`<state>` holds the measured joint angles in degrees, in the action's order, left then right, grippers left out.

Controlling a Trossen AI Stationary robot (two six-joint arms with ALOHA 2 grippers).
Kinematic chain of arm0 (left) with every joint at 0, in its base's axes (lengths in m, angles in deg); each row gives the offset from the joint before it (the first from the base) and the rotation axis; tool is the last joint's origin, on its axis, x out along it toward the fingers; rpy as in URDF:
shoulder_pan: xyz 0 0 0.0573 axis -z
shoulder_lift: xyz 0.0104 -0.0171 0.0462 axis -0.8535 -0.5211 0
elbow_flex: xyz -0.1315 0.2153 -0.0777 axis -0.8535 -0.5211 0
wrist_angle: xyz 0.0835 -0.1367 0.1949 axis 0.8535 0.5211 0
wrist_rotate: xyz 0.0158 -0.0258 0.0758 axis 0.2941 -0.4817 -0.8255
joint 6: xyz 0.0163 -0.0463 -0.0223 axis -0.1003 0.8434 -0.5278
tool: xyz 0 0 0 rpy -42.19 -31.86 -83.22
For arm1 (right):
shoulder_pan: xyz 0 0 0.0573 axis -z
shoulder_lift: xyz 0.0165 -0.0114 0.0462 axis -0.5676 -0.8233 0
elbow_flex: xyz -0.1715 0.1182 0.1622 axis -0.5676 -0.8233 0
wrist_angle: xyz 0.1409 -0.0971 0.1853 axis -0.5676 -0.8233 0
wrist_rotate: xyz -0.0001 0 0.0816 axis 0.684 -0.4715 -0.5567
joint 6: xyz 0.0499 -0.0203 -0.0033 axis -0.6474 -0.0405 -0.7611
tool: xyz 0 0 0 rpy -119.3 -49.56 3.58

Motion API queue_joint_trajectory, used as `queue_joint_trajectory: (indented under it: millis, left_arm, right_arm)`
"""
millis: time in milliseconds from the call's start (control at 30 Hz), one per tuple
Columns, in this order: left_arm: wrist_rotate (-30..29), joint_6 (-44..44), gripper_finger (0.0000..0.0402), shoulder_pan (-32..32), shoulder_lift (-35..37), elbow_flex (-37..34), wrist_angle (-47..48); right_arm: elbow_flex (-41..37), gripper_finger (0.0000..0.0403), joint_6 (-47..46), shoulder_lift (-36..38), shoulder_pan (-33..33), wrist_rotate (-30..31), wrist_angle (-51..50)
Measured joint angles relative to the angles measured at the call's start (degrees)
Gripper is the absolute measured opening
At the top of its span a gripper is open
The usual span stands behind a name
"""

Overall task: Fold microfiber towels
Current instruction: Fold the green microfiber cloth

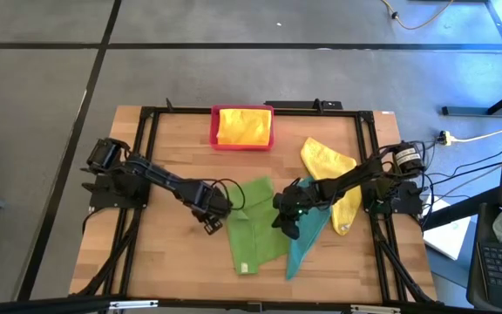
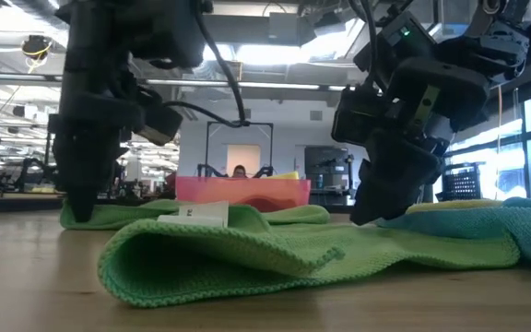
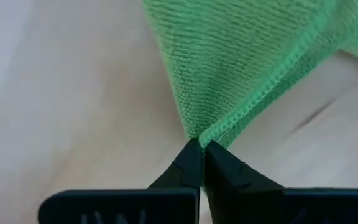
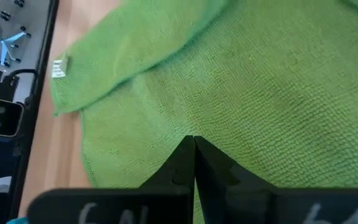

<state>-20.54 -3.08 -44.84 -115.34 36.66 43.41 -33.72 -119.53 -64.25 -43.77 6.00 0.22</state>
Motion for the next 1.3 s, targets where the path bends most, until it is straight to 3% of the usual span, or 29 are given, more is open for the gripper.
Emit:
queue_joint_trajectory:
  millis: [533,867,1067,1300]
  left_arm:
    - [-5.7,-24.1,0.0001,-15.7,4.3,0.0,18.9]
    - [-9.9,-36.1,0.0003,-26.5,4.3,0.0,22.9]
    - [-7.6,-36.9,0.0003,-31.4,4.3,0.0,22.0]
    - [-5.5,-36.8,0.0038,-32.9,4.3,0.0,22.3]
  right_arm:
    - [0.2,0.0012,0.1,-1.9,-0.9,0.2,0.1]
    - [0.2,0.0012,-0.1,-2.0,-1.0,-1.2,-0.9]
    - [0.1,0.0012,-0.2,-2.0,-1.1,-1.3,-1.4]
    - [0.1,0.0012,-1.4,-2.1,-1.2,-0.6,-1.1]
